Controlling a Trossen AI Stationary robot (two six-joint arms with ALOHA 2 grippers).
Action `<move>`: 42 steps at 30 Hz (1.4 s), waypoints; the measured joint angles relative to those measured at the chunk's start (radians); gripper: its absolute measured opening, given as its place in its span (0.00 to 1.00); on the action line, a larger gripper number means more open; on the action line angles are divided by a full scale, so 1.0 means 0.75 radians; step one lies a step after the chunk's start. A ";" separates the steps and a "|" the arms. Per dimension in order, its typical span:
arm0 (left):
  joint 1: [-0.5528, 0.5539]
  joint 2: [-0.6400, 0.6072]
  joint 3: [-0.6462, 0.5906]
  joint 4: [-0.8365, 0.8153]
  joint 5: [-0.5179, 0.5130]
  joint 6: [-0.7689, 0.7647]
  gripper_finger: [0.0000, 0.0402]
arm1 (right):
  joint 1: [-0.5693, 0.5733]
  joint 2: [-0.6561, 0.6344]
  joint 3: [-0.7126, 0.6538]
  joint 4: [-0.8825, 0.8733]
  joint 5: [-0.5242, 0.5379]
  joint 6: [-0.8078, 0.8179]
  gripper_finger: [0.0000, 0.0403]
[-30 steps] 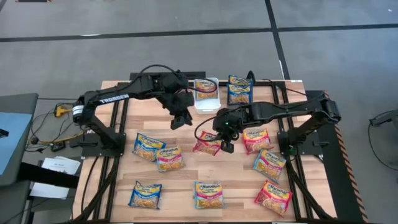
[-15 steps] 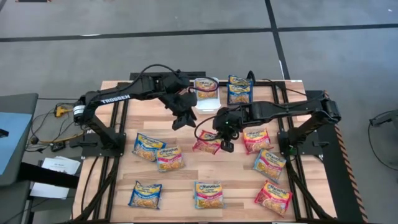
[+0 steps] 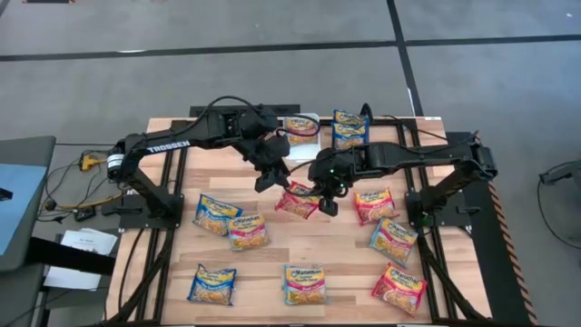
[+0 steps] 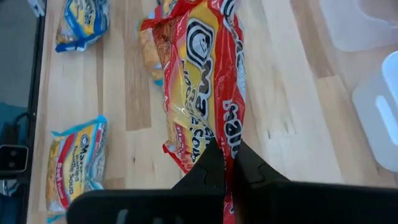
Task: Sort Maruchan noodles
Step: Put the red noodle pack into the transparent bin
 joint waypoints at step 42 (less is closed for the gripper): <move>-0.045 0.207 -0.001 0.054 0.063 0.056 0.05 | 0.001 0.000 0.006 -0.018 -0.001 0.004 0.04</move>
